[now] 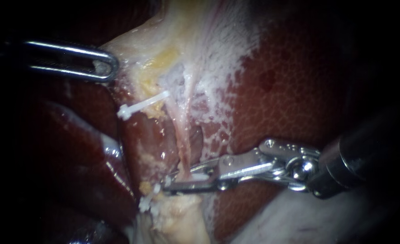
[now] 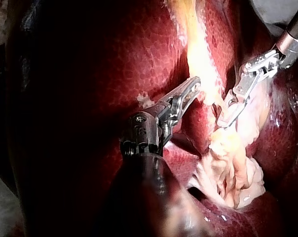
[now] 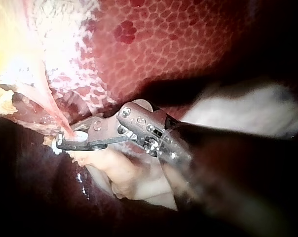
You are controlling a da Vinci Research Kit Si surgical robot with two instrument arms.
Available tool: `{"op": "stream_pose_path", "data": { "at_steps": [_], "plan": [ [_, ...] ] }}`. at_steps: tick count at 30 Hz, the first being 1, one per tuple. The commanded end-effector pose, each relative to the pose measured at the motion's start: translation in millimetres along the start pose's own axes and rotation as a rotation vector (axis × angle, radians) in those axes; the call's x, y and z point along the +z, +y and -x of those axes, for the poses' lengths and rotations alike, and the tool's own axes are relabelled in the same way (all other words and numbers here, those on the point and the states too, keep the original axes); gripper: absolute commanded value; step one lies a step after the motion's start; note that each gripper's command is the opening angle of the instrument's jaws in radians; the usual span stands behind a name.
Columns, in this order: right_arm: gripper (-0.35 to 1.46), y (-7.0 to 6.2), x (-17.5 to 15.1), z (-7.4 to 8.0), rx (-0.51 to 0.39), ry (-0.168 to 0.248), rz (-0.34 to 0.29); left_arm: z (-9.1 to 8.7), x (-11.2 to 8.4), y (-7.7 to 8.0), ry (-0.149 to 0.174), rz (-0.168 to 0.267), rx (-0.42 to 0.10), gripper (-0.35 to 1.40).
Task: Going back first clip right tube
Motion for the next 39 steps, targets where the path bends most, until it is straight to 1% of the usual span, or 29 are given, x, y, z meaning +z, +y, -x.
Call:
{"op": "stream_pose_path", "data": {
  "at_steps": [1, 23, 24, 25, 26, 29, 33, 36, 39],
  "plan": [
    [-0.35, 0.0, 0.0, 0.0, 0.000, 0.000, 0.000, 0.0, 0.0, 0.0, 0.000, 0.000, 0.000, -0.35],
    [-0.35, 0.1, 0.0, 0.0, 0.000, -0.001, -0.002, 0.0, 0.0, -0.2, 0.000, 0.001, -0.001, -0.35],
    [-0.31, 0.2, 0.0, -0.1, 0.000, -0.001, -0.001, 0.0, 0.0, -0.2, -0.001, 0.001, -0.001, -0.35],
    [-0.10, 0.2, 0.1, -0.1, 0.000, 0.000, -0.001, 0.0, 0.0, -0.2, -0.001, 0.001, -0.001, -0.35],
    [-0.02, 0.2, 0.2, -0.1, 0.006, 0.000, 0.000, 0.0, 0.0, -0.2, 0.000, 0.001, -0.001, -0.35],
    [0.18, 0.3, 0.3, -0.2, -0.035, -0.003, 0.001, 0.0, 0.0, -0.2, -0.001, 0.001, -0.001, -0.35],
    [0.33, 0.3, 0.4, -0.3, -0.100, -0.008, 0.003, 0.0, 0.0, -0.2, -0.001, 0.001, -0.001, -0.35],
    [0.39, 0.4, 0.5, -0.4, -0.153, -0.004, 0.001, 0.0, 0.0, -0.2, -0.001, 0.001, -0.001, -0.35],
    [0.44, 0.4, 0.7, -0.7, -0.229, -0.004, 0.002, 0.0, 0.0, -0.2, -0.001, 0.001, -0.001, -0.35]
  ]
}}
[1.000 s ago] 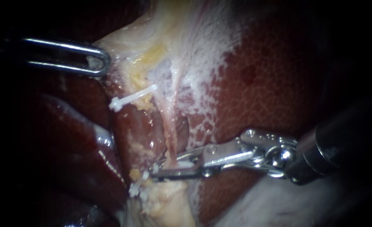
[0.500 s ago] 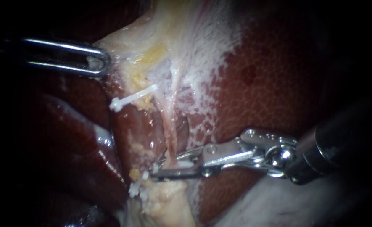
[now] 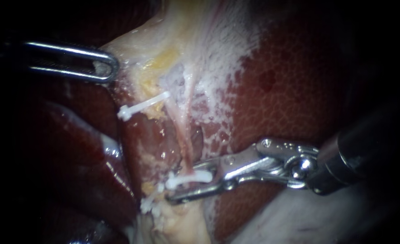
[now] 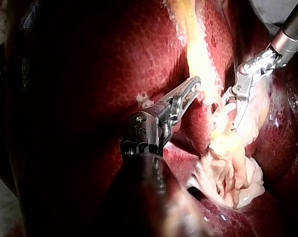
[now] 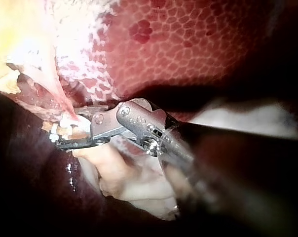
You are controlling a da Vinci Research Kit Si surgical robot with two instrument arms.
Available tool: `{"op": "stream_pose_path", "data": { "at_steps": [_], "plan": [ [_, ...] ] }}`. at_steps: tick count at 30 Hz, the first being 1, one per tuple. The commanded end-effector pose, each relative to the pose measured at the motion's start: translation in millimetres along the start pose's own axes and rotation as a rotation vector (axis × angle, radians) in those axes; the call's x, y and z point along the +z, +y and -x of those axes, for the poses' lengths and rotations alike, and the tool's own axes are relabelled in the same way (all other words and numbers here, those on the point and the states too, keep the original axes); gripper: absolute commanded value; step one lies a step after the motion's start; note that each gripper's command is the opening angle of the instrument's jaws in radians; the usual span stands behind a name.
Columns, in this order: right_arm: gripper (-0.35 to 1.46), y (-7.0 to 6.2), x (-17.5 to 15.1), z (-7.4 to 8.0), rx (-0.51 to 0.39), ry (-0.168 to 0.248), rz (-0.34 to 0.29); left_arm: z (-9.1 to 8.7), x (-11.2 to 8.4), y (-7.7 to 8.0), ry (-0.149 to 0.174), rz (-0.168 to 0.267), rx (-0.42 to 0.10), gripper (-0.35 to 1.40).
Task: Going back first clip right tube
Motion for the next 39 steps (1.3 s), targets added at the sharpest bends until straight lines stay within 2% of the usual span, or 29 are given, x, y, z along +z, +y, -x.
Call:
{"op": "stream_pose_path", "data": {
  "at_steps": [1, 6, 9, 19, 24, 29, 33, 39],
  "plan": [
    [0.47, 0.1, 0.1, -0.1, -0.019, 0.000, 0.002, 0.0, 0.0, 0.0, 0.000, 0.000, 0.000, -0.35],
    [0.55, 0.6, 0.7, -0.7, -0.146, -0.010, 0.008, 0.0, 0.0, 0.0, 0.000, 0.000, 0.000, -0.35],
    [0.57, 0.8, 0.7, -0.8, -0.187, -0.013, 0.009, 0.0, 0.0, -0.1, 0.000, 0.000, 0.000, -0.35],
    [0.59, 0.3, -0.8, -0.2, -0.195, -0.015, 0.001, -0.1, -0.1, 0.0, 0.000, 0.000, 0.001, -0.35],
    [0.60, -0.5, -3.3, 0.7, -0.199, -0.017, -0.011, -0.3, 0.0, 0.0, 0.000, 0.001, 0.002, -0.35],
    [0.60, -1.3, -6.6, 1.2, -0.198, -0.009, 0.017, -0.5, 0.1, 0.0, 0.000, 0.001, 0.003, -0.35],
    [0.60, -1.8, -9.6, 0.4, -0.188, 0.004, 0.053, -0.6, 0.1, 0.1, -0.001, 0.001, 0.003, -0.35],
    [0.60, -2.5, -13.8, -2.1, -0.199, 0.017, 0.099, -0.8, 0.2, 0.3, -0.001, 0.001, 0.005, -0.35]
  ]
}}
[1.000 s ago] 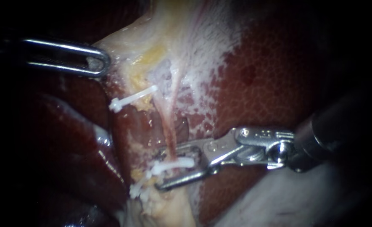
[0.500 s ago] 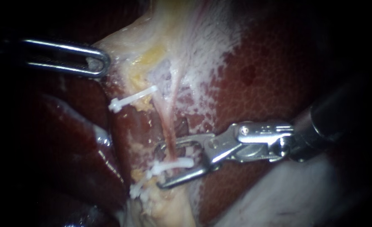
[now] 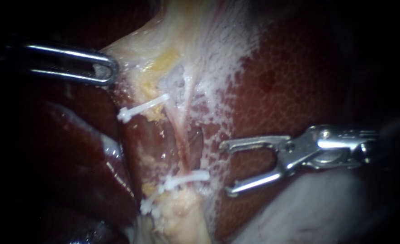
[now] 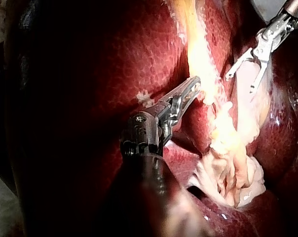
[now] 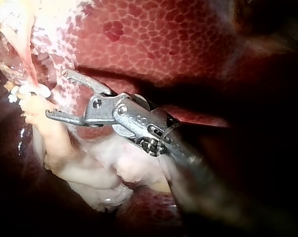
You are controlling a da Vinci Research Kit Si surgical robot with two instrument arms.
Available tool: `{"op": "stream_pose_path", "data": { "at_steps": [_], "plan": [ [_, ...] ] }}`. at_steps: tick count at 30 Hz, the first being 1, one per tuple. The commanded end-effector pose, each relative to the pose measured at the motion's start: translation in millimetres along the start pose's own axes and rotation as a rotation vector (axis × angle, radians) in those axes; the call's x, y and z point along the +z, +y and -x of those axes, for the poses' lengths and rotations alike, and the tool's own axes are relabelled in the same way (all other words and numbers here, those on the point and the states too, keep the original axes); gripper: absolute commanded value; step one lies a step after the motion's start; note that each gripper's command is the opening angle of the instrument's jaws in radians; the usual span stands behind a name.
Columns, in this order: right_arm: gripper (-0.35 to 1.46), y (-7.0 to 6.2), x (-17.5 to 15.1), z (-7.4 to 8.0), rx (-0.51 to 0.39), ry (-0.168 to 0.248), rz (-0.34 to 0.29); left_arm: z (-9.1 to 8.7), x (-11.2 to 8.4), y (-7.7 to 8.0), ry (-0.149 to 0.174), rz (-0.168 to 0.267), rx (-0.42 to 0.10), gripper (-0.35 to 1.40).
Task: Going back first clip right tube
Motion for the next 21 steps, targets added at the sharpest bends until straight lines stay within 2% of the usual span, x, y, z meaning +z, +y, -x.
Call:
{"op": "stream_pose_path", "data": {
  "at_steps": [1, 5, 9, 15, 21],
  "plan": [
    [0.60, 0.0, -0.5, -0.4, -0.001, 0.000, 0.000, -0.1, 0.0, 0.1, 0.001, -0.003, 0.000, -0.35],
    [0.60, -0.1, -2.2, -1.8, 0.004, 0.002, -0.005, -0.3, 0.2, 0.3, 0.001, -0.002, 0.002, -0.35],
    [0.60, -0.5, -2.7, -2.5, 0.008, 0.003, -0.005, -0.5, 0.4, 0.5, 0.001, -0.004, 0.003, -0.35],
    [0.60, -0.9, -2.7, -2.7, 0.008, 0.004, -0.002, -1.5, 1.4, 1.3, 0.002, -0.006, 0.010, -0.35],
    [0.60, -0.9, -2.8, -2.6, 0.008, 0.004, -0.002, -3.3, 3.3, 2.2, 0.007, -0.022, 0.009, -0.35]
  ]
}}
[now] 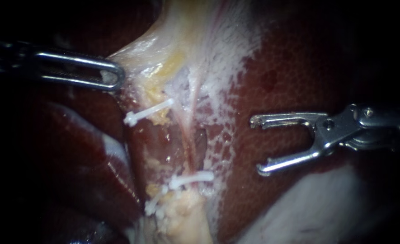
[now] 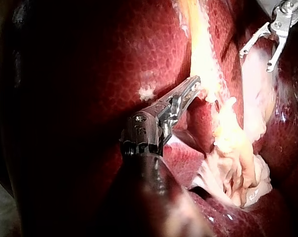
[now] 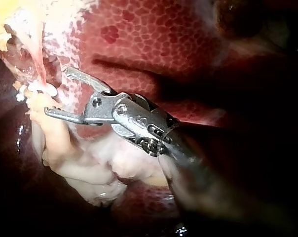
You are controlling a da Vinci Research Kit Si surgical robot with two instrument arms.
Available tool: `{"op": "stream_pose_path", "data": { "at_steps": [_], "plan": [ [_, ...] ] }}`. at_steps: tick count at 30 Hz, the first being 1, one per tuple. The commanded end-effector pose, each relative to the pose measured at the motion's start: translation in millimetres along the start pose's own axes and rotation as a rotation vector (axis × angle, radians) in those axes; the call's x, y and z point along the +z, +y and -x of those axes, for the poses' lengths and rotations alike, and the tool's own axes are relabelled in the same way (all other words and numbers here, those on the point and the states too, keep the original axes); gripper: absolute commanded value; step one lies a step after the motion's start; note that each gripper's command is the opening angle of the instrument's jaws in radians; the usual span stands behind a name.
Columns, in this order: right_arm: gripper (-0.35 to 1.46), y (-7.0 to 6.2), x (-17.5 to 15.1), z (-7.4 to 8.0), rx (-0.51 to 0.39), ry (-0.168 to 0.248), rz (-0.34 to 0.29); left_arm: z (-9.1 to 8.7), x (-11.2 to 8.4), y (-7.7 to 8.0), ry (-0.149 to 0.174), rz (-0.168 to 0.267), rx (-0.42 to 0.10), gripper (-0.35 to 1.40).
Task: Going back first clip right tube
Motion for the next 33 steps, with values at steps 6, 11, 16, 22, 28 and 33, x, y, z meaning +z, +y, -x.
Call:
{"op": "stream_pose_path", "data": {
  "at_steps": [6, 11, 16, 22, 28, 33],
  "plan": [
    [0.60, 0.0, -0.2, 0.1, -0.001, 0.000, -0.001, -2.1, 2.7, 0.7, 0.028, -0.018, -0.015, -0.33],
    [0.60, -0.1, -0.5, 0.2, -0.001, 0.000, 0.001, -3.2, 5.0, 1.0, 0.050, -0.031, -0.015, -0.32],
    [0.60, -0.2, -0.5, 0.1, -0.001, 0.000, 0.001, -3.5, 5.8, 0.9, 0.059, -0.042, -0.022, -0.30],
    [0.60, -0.2, -0.6, 0.0, 0.001, 0.000, 0.005, -3.6, 6.0, 0.6, 0.060, -0.045, -0.020, -0.30],
    [0.60, -0.2, -0.6, 0.0, 0.001, 0.000, 0.006, -3.6, 6.0, 0.4, 0.061, -0.046, -0.019, -0.30],
    [0.60, -0.2, -0.6, 0.0, 0.001, 0.000, 0.007, -3.6, 6.0, 0.4, 0.061, -0.047, -0.019, -0.30]
  ]
}}
